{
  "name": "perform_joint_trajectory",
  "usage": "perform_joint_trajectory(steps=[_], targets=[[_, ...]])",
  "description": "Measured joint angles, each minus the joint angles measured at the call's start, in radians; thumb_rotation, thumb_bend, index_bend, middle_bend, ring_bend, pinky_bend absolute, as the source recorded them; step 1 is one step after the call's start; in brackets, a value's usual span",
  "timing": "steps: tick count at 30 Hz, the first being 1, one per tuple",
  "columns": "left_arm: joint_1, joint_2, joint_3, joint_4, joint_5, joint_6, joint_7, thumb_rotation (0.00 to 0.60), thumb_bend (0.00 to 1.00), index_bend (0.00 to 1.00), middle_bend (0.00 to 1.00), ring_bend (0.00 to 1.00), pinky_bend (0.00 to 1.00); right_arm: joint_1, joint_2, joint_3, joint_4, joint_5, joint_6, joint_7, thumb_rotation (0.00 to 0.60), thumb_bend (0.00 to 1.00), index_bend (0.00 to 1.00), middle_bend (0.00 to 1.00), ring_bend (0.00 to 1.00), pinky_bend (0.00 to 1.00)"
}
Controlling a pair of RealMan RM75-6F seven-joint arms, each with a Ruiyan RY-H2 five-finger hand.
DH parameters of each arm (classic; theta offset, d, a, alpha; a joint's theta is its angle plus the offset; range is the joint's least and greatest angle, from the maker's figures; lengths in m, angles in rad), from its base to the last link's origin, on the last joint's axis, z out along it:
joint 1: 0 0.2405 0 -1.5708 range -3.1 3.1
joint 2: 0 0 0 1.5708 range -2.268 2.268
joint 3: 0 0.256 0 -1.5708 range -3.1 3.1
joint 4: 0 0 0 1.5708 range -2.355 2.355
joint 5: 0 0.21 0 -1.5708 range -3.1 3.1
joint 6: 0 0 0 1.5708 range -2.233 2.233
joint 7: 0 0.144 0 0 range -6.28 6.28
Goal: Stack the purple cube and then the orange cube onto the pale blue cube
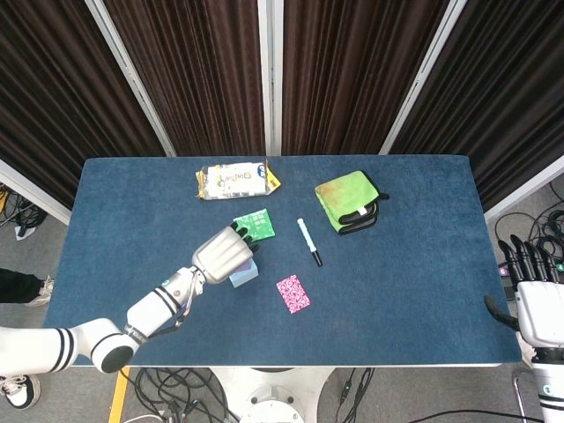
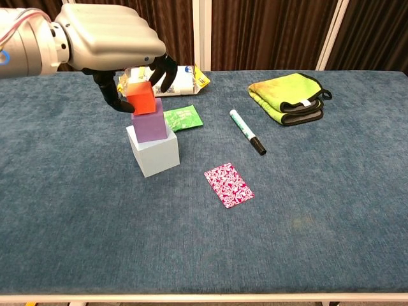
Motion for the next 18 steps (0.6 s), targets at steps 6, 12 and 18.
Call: perform_joint_trajectory(steps=[6, 12, 18], targets=[[-0.009, -0.006, -0.004, 0.006, -0.018, -0.004, 0.007, 0.600, 0.28, 0.47, 0.59, 0.37, 0.43, 0.002, 0.001, 0.001, 0.002, 0.002, -0.005, 0.004, 0.600, 0.18, 0.00, 0.00, 0.00, 0.00], [-0.011, -0.020, 0.004, 0.024, 0.002, -0.001, 0.010, 0.600, 0.28, 0.47, 0.59, 0.37, 0.43, 0.005, 0.000, 0.001, 0.004, 0.010, -0.016, 0.002, 0.600, 0.18, 0.00, 0.00, 0.00, 0.00], [-0.011, -0.031, 0.014, 0.045, 0.024, -0.002, 0.005, 0.600, 0.28, 0.47, 0.59, 0.37, 0.42, 0.004, 0.002, 0.003, 0.006, 0.014, -0.015, 0.007, 0.600, 0.18, 0.00, 0.00, 0.00, 0.00]])
